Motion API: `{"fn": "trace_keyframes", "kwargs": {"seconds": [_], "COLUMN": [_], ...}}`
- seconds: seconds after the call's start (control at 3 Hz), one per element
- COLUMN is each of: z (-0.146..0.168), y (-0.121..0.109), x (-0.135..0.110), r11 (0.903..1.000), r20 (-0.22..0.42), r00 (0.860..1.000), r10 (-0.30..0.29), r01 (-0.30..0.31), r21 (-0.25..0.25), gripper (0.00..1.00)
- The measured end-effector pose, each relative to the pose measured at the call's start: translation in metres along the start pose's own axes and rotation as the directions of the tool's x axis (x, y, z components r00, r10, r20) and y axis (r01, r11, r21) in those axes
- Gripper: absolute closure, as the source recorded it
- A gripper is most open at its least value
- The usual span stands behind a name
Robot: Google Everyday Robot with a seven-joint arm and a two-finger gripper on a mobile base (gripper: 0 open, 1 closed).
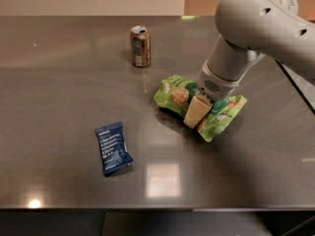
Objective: Pick green rice chip bag
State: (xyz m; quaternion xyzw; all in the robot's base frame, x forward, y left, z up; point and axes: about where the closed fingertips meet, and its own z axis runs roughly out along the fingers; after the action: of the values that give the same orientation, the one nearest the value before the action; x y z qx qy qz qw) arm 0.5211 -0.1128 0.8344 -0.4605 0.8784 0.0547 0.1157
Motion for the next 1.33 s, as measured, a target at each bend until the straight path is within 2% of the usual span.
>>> {"fn": "trace_keyframes", "kwargs": {"seconds": [0.33,0.67,1.0,1.33], "z": [-0.022,-0.053,-0.091,-0.146], "y": [-0.001,-0.001,-0.003,-0.007], "x": [-0.008,-0.018,-0.027,-0.034], "r11": [0.9999,0.9992,0.9976,0.9944], "r20": [0.030,0.062,0.094,0.133], "r00": [0.999,0.997,0.993,0.986], "r10": [-0.012,-0.039,-0.069,-0.104], "r01": [0.012,0.039,0.068,0.100], "r21": [-0.003,0.002,0.006,0.034], "gripper": [0.87,1.00,1.00,1.00]}}
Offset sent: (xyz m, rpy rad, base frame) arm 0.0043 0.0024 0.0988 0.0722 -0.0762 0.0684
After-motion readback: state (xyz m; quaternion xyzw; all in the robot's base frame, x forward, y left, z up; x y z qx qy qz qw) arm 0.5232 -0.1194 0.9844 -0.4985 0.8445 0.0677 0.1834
